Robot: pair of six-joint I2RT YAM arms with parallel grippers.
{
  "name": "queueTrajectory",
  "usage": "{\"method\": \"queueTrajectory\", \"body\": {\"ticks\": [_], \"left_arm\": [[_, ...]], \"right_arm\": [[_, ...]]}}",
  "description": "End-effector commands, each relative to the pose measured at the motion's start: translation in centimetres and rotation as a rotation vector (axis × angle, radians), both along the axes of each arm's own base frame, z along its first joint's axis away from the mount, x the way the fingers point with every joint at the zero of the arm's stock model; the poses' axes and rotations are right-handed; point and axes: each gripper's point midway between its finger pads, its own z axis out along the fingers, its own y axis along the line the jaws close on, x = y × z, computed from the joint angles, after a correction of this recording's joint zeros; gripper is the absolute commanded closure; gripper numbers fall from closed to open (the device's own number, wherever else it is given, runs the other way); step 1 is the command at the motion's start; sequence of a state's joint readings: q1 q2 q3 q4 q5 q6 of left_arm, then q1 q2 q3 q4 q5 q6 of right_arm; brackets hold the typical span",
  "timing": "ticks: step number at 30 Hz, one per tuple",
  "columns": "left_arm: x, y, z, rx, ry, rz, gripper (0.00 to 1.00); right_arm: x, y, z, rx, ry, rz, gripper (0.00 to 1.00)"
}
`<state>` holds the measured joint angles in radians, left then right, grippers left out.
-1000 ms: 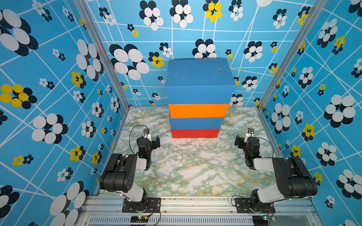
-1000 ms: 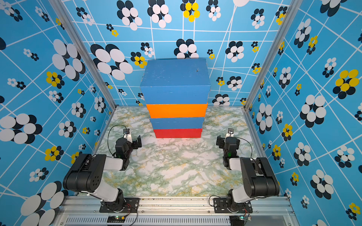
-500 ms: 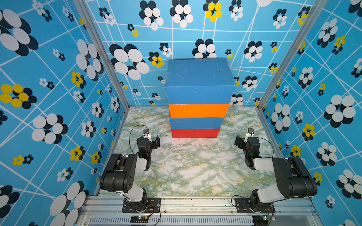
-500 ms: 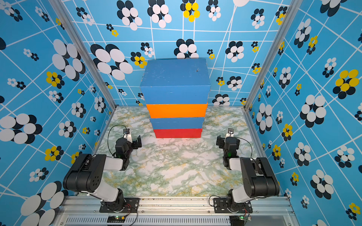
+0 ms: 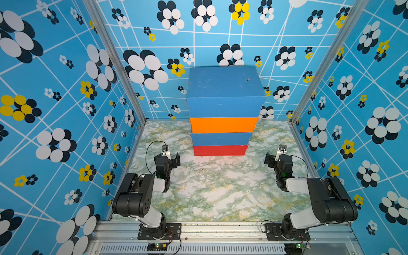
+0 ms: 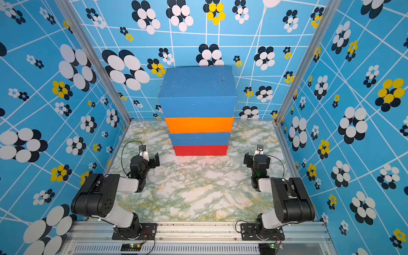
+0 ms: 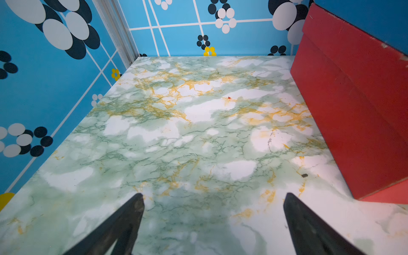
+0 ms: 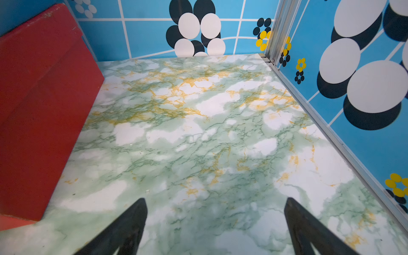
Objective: Stack the shoeboxes
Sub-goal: Reset both arms
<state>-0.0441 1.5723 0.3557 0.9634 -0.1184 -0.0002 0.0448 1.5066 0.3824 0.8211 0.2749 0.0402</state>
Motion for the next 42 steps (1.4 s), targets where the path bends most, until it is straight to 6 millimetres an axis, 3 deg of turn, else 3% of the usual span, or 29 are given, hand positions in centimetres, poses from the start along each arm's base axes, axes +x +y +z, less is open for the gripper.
{"method": "queueTrajectory", "body": {"ticks": [1,42], "left_arm": [[0.43,-0.21,1.05,-0.008,-0.026,-0.014,0.0],[0.61,-0.83,0.9,-0.03,-0.012,-0.07,0.0]], "right_arm": [[0.52,0.01,0.37,0.009,-0.009,0.003,0.01],[0.44,-0.04,0.29,0.009,-0.007,0.002,0.01]]}}
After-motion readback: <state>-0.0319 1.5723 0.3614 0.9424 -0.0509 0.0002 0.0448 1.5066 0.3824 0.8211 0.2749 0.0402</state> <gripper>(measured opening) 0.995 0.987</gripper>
